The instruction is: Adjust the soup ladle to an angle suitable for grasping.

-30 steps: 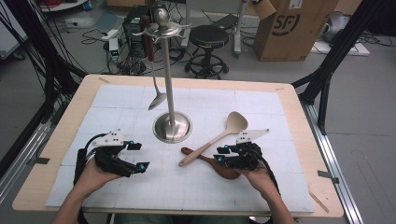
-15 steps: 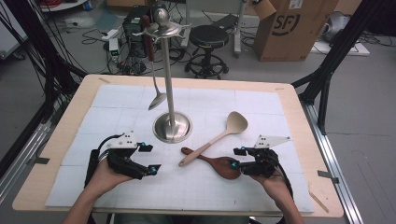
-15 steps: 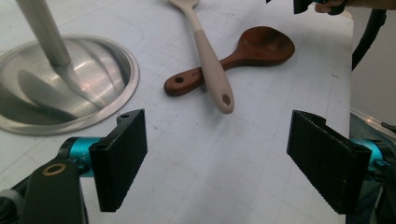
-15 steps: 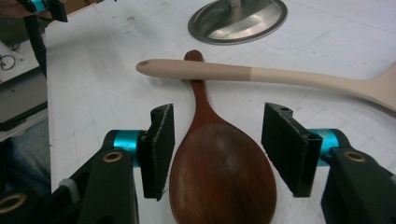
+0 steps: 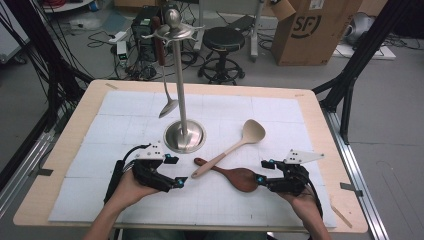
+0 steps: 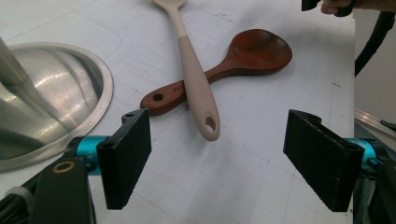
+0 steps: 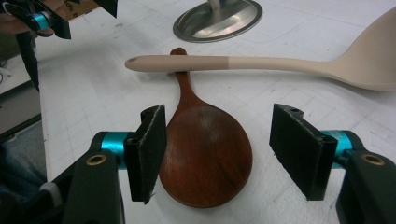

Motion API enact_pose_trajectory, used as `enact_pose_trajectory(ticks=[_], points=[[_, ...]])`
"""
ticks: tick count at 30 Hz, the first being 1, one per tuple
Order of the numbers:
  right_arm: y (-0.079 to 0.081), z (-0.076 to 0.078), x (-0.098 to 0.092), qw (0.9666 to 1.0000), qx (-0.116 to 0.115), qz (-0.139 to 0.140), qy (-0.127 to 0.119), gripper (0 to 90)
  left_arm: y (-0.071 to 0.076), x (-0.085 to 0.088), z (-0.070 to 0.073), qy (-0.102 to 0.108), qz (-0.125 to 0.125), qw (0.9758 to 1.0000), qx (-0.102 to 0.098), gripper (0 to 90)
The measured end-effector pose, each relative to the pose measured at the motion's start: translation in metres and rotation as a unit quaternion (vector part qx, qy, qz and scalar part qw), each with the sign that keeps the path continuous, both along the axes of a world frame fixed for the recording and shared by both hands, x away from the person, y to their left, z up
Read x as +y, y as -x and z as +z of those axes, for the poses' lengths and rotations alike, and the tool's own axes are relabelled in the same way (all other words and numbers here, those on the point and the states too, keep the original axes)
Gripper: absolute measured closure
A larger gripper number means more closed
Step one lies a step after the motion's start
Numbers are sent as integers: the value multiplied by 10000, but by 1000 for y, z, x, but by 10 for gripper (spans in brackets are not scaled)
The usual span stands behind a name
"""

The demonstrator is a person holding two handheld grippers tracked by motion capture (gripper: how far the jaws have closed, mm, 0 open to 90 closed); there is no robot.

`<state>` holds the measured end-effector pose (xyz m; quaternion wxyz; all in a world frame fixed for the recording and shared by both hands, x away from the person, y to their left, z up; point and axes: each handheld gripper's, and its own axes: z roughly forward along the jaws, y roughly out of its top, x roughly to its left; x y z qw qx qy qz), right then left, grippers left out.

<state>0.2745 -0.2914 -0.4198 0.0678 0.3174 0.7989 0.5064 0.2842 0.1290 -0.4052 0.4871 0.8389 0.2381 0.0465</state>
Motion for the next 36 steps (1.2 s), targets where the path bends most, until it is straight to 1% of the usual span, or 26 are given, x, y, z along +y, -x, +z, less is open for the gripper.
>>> enact_pose_trajectory(ticks=[5, 7, 9, 15, 24, 25, 26, 27, 33, 36], points=[[0, -2, -2, 10000, -2, -53, -17, 340, -2, -10, -4, -37, -16, 10000, 43, 252], [1, -2, -2, 10000, -6, -57, -16, 338, -3, -13, -5, -80, -10, 10000, 25, 275], [1, -3, -2, 10000, -33, -57, 2, 336, -4, -16, -7, -71, -22, 10000, 52, 278], [1, -3, -2, 9999, -61, -100, 9, 333, -7, -23, -11, 0, 108, 9999, 33, 303], [2, -3, -4, 9999, -96, -120, 4, 330, -10, -41, -22, -149, 177, 9997, 24, 352], [2, -3, -4, 9999, -99, -121, 5, 328, -10, -44, -24, -221, 200, 9996, -1, 359], [2, -3, -4, 9999, -104, -121, 10, 326, -11, -46, -26, -237, 214, 9995, 10, 367], [2, -3, -4, 9999, -77, -143, 14, 324, -11, -47, -27, -262, 214, 9994, 7, 371], [2, -3, -3, 9998, -109, -142, 19, 320, -14, -52, -32, -352, 339, 9988, 54, 418], [2, -3, -3, 9998, -123, -135, 38, 320, -15, -52, -34, -417, 391, 9984, 17, 443]])
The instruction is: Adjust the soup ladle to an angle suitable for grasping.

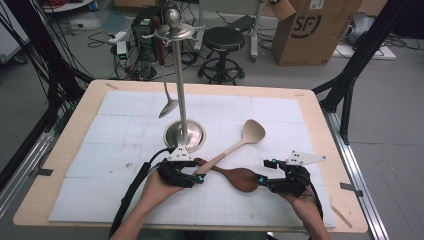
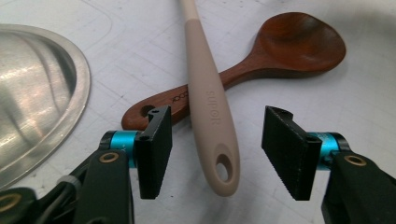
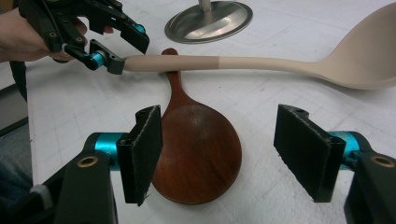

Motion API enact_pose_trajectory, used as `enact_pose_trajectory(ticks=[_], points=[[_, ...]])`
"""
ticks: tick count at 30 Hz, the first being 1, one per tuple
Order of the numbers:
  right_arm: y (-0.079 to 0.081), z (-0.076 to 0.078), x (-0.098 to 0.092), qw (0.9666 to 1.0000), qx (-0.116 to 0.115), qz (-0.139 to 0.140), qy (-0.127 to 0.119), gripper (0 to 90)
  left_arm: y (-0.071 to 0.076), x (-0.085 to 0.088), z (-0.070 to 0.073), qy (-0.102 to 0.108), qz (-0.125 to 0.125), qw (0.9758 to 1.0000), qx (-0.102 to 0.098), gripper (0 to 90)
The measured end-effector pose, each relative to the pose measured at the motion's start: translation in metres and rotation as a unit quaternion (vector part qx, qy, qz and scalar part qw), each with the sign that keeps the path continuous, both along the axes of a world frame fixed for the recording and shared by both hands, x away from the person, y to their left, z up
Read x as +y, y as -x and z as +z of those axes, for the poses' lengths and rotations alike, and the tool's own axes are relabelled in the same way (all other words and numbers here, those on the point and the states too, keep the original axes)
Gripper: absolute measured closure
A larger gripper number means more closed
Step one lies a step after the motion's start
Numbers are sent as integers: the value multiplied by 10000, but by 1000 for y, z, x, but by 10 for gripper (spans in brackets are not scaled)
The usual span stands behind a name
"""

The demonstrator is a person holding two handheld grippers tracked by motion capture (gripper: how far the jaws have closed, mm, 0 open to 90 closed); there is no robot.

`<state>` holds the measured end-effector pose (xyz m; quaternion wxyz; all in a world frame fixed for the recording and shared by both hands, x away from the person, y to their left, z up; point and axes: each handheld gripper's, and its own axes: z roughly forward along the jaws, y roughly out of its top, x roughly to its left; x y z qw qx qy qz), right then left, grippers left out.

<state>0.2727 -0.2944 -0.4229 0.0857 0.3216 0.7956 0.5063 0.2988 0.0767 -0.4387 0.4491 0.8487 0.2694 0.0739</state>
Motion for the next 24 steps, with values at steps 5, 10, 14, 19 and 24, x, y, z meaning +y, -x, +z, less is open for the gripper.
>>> enact_pose_trajectory(ticks=[5, 10, 14, 19, 24], points=[[-1, -1, 1, 10000, 3, -5, 38, 315, -1, -2, -3, -31, 4, 10000, 33, 492], [-1, -2, 2, 10000, 3, -8, 40, 312, -1, -4, -5, -98, 5, 9999, 61, 533], [-1, -2, 3, 10000, 27, 2, 56, 311, -2, -5, -8, -147, -10, 9999, 83, 559], [0, -3, 3, 10000, 26, 18, 84, 311, -2, -7, -11, -209, 32, 9997, 125, 571], [0, -3, 4, 10000, 7, 21, 97, 309, -4, -8, -12, -188, 85, 9996, 178, 587]])
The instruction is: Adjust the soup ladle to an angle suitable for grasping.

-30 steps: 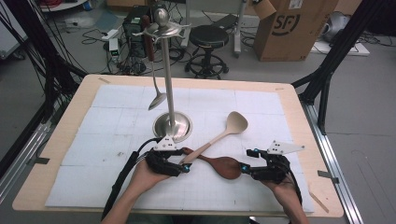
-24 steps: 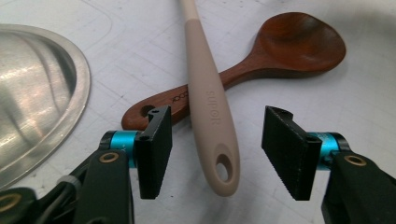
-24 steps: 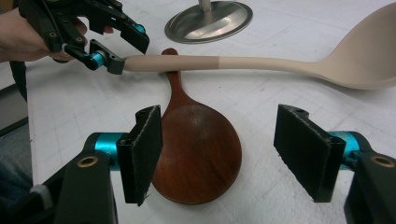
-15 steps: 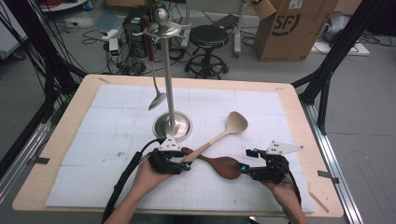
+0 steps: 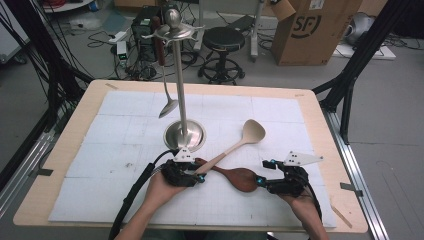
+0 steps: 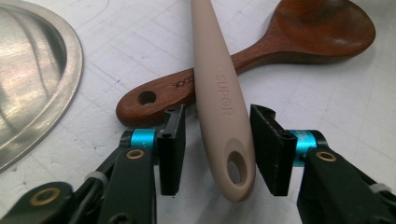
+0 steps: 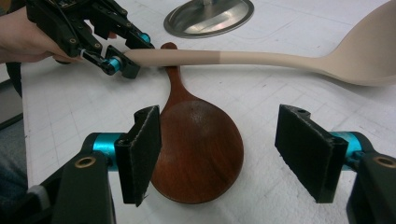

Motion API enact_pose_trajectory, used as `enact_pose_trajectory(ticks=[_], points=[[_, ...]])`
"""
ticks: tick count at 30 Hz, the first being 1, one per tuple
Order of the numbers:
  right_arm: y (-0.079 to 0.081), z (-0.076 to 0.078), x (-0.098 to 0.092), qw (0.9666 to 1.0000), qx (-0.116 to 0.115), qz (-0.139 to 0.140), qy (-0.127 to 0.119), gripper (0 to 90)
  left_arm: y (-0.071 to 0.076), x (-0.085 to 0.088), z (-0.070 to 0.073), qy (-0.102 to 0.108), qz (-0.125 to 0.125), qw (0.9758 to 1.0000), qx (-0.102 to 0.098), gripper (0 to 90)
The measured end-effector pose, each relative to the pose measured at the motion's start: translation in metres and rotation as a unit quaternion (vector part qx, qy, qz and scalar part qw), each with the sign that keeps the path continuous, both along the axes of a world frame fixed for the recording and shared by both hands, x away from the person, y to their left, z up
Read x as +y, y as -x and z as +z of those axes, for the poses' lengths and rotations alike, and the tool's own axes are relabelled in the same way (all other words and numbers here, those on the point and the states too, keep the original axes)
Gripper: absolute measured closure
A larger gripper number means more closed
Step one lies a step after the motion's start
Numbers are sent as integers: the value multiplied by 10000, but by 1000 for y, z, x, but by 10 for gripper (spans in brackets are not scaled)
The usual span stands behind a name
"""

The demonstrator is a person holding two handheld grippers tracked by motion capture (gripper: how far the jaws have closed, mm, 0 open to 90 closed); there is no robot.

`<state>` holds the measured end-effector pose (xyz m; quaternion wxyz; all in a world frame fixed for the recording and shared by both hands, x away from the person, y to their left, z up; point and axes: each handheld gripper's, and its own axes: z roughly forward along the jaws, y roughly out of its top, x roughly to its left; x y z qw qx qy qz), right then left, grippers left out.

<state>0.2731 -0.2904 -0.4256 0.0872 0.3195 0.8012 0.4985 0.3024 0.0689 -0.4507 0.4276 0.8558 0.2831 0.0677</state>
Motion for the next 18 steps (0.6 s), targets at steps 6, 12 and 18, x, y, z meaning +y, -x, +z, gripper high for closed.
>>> enact_pose_trajectory(ticks=[6, 12, 18], points=[[0, -1, 2, 10000, 30, 31, 33, 309, 0, 0, 0, 41, -42, 10000, 58, 642], [-1, -1, 2, 10000, 25, 35, 44, 309, 0, 0, 0, 22, -24, 10000, 74, 663], [0, -1, 2, 10000, 41, 48, 49, 309, -1, 3, 2, 38, 53, 10000, 73, 673]])
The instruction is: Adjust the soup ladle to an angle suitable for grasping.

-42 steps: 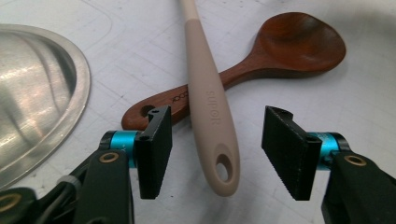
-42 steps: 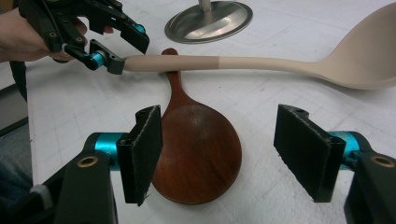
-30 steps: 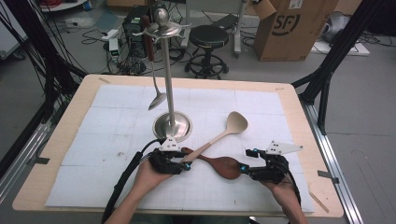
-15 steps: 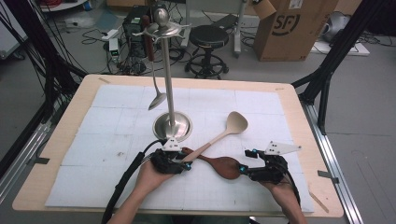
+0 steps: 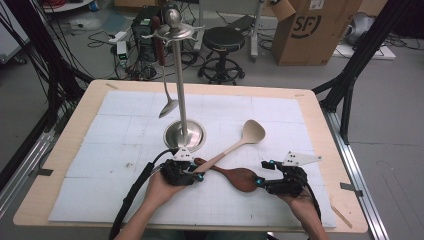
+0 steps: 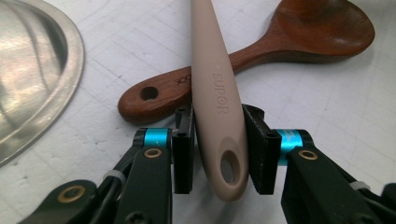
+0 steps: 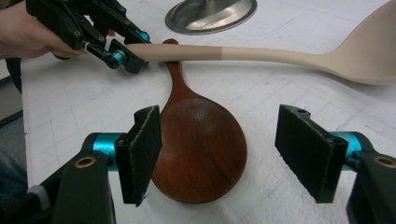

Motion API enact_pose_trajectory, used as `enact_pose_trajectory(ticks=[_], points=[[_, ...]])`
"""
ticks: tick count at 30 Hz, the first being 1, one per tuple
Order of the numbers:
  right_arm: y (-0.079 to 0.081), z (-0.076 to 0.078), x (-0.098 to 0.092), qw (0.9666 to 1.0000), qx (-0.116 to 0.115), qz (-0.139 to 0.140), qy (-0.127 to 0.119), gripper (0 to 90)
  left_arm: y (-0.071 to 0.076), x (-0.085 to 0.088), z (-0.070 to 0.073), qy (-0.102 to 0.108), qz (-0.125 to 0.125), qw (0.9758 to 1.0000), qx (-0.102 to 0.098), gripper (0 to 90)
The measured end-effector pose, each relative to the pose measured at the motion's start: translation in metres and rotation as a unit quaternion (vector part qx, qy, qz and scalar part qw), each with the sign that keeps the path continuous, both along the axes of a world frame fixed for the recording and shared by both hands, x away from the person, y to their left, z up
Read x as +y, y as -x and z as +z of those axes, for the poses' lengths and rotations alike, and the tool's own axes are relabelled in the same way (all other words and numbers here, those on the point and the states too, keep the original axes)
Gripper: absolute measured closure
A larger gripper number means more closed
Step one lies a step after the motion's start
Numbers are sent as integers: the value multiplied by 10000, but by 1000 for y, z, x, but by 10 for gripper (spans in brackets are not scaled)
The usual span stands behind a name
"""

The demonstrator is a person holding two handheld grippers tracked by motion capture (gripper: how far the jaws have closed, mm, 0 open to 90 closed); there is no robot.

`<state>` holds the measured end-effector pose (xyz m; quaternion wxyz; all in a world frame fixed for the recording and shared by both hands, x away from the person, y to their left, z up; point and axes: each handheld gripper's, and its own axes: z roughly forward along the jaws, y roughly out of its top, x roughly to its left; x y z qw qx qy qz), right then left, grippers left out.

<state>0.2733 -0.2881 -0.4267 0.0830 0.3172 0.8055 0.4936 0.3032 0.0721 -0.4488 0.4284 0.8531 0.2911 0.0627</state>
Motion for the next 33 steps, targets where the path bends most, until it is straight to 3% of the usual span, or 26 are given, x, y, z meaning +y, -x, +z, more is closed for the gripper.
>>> enact_pose_trajectory(ticks=[19, 22, 27, 33], points=[[0, -1, 2, 10000, 8, 19, -18, 308, 2, 13, 10, -43, -152, 9999, 10, 677], [0, -1, 2, 10000, 11, 3, -18, 308, 3, 18, 12, 30, -154, 9999, 49, 678], [1, -2, 2, 10000, 44, 19, -4, 308, 4, 25, 15, -43, -228, 9997, 53, 679], [1, -2, 5, 10000, 51, 56, -13, 308, 6, 33, 18, 51, -263, 9996, 109, 680]])
